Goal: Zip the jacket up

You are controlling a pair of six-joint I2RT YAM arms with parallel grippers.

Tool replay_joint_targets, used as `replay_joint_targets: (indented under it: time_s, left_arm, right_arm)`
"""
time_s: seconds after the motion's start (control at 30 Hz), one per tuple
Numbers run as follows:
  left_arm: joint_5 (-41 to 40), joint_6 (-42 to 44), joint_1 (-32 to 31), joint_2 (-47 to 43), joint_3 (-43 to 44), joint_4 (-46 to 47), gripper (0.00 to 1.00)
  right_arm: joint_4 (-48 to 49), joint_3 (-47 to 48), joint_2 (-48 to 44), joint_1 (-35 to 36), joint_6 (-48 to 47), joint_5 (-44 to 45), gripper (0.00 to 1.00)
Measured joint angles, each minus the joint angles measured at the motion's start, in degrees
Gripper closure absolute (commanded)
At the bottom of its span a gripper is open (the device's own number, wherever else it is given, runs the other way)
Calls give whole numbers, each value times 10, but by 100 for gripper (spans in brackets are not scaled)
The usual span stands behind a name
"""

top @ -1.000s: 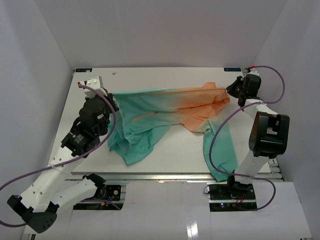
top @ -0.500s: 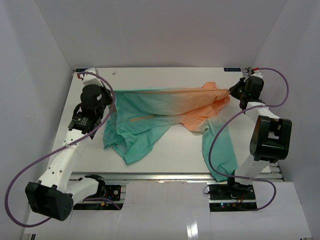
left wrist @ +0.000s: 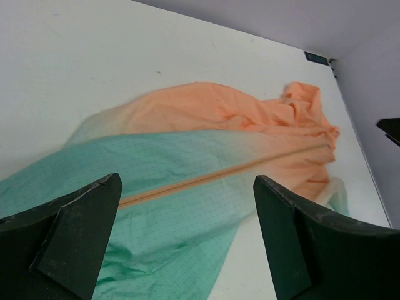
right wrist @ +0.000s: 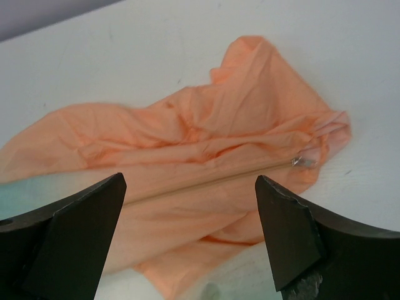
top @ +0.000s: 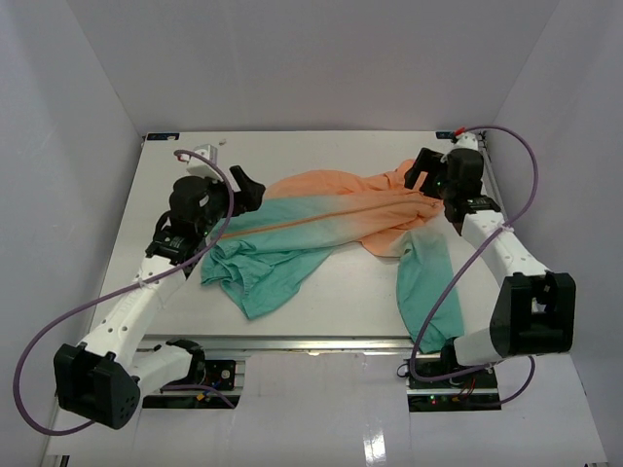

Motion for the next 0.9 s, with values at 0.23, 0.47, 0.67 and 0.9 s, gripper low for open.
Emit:
replay_joint_targets:
  time_s: [0.23,0.47,0.67,0.9]
  left_arm:
    - [39,25,-162,4,-11,50,2]
    - [86,48,-198,-5,-79,107,2]
    - [72,68,-208,-109,-183,146,2]
    - [58,83,-217,-211,-276,225,2]
  right_arm:
    - [-87,-31,-116,163,-17,69,10]
    - [-125,-93,-235,287,-16,113,10]
    - [-145,-185,-355,324,-6,125,10]
    - [-148,-231,-444,329,-2,139,10]
